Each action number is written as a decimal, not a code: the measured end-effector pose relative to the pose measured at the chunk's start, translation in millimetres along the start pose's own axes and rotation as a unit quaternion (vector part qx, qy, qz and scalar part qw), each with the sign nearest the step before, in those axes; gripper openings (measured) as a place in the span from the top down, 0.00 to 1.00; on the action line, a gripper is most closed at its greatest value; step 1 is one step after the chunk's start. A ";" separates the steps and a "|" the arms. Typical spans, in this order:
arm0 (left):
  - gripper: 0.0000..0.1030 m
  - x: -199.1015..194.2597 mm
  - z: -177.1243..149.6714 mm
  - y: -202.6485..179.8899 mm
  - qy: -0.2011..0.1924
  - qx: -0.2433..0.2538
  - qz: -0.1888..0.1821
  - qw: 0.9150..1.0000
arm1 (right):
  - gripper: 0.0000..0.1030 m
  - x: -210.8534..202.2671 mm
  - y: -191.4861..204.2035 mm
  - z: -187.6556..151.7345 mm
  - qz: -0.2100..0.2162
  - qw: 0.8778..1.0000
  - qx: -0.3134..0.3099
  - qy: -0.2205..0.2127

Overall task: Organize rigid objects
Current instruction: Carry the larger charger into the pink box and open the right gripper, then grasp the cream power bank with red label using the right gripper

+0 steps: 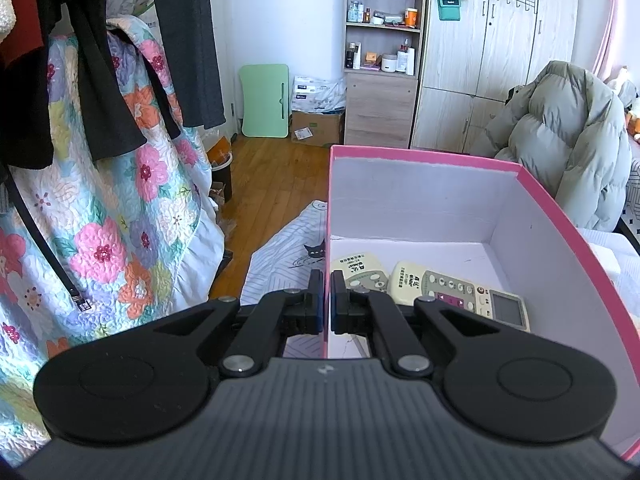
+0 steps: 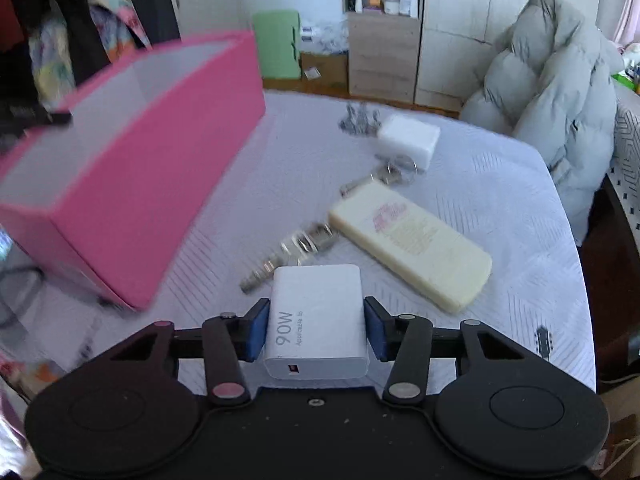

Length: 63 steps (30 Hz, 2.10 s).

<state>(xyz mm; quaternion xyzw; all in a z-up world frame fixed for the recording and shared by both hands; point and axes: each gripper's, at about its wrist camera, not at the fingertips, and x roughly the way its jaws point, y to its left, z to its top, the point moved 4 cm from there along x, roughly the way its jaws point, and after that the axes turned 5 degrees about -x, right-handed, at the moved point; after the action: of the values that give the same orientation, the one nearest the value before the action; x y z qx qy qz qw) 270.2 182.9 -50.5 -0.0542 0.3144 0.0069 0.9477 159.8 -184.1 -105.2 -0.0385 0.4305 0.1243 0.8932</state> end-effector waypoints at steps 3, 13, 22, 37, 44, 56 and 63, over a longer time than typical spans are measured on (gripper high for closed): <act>0.98 0.6 1.0 0.0 0.000 -0.001 -0.001 1.000 | 0.47 -15.7 6.6 18.0 0.025 0.999 -0.002 -0.029; 0.98 2.7 1.3 -2.6 0.012 0.011 0.012 1.000 | 0.47 -57.5 72.5 75.8 0.143 0.979 -0.066 -0.126; 0.98 2.0 1.7 -3.7 0.012 0.023 0.017 1.000 | 0.47 -0.4 128.6 125.4 0.136 0.962 -0.234 -0.044; 0.98 3.4 0.9 -13.2 0.012 0.055 0.032 0.998 | 0.47 65.2 157.6 134.3 0.117 0.930 -0.339 0.081; 0.97 2.9 0.4 -18.9 0.014 0.069 0.040 0.997 | 0.43 54.7 154.0 134.0 0.093 0.935 -0.339 0.050; 0.97 3.6 1.0 -16.9 0.015 0.068 0.039 0.997 | 0.33 -41.5 34.4 122.9 0.123 0.971 -0.190 -0.082; 0.96 3.5 1.4 -15.4 0.016 0.075 0.040 0.996 | 0.33 -23.9 -22.7 70.1 0.085 0.980 -0.180 -0.024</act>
<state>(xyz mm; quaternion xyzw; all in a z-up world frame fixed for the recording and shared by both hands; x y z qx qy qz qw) 274.6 167.7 -50.0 0.0299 0.3308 0.0200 0.9430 204.6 -198.2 -43.6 -0.1589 0.3808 0.2763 0.8680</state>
